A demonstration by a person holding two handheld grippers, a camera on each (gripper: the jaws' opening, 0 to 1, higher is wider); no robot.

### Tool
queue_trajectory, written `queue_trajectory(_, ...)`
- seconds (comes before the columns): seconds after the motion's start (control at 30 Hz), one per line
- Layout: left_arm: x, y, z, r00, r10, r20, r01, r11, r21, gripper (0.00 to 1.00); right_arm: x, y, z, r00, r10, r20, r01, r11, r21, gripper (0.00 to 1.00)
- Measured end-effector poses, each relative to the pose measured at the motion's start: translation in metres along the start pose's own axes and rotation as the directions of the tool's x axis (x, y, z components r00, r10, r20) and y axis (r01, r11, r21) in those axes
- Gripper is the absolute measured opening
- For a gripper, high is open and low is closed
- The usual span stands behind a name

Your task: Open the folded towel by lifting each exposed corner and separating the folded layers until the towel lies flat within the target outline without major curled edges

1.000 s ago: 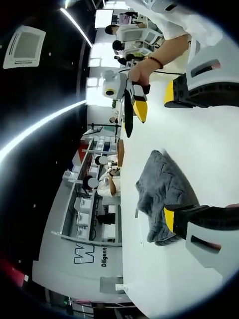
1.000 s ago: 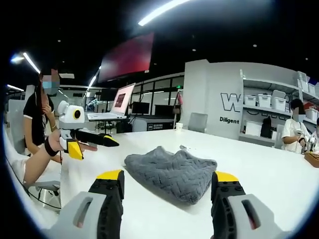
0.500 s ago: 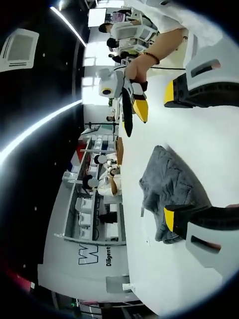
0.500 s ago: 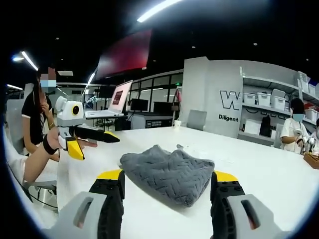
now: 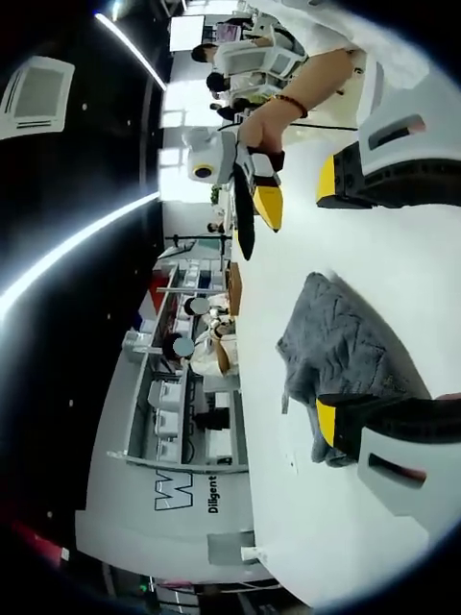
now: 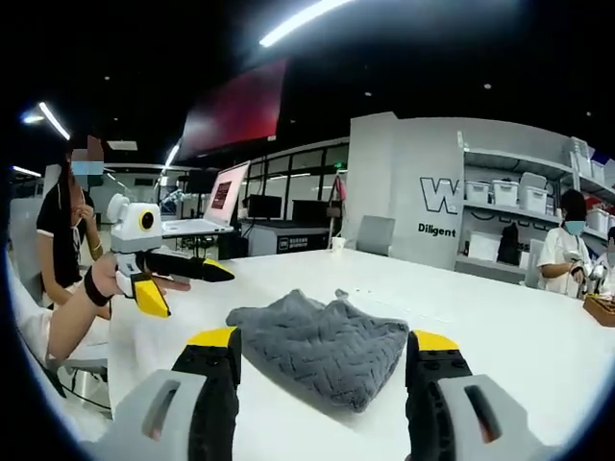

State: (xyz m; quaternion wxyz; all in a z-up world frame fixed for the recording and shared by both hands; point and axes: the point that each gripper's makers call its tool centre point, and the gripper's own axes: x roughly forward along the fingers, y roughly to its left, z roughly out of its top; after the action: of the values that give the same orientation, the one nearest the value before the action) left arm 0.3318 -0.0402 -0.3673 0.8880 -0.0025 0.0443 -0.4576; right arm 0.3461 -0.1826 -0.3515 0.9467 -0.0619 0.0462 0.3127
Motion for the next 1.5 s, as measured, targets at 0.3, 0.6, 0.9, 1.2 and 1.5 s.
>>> queue_trajectory(0.3,0.003,0.003,-0.004,1.000,0.004,-0.011,-0.004,1.000,-0.006,0.76,0.006,-0.006,0.002,1.000,0.002,0.006,-0.002,1.000,0.018,0.68)
queue_trajectory(0.6,0.003,0.008,-0.002,1.000,0.018,-0.005,-0.019,1.000,-0.013,0.76,0.008,-0.005,0.000,1.000,0.004,-0.001,-0.004,1.000,0.015,0.68)
queue_trajectory(0.9,0.006,0.020,-0.001,0.999,0.037,-0.005,-0.037,0.999,-0.039,0.76,0.009,-0.015,-0.006,1.000,-0.008,-0.003,0.008,0.999,0.049,0.67)
queue_trajectory(1.2,0.010,0.020,-0.002,0.998,0.054,-0.024,-0.055,0.998,-0.028,0.76,0.012,-0.015,-0.010,1.000,-0.004,-0.016,0.005,0.999,0.047,0.67)
queue_trajectory(1.5,0.020,0.028,-0.008,0.998,0.057,-0.023,-0.057,0.998,-0.038,0.76,0.014,-0.023,-0.014,1.000,-0.016,-0.016,0.017,0.998,0.065,0.67)
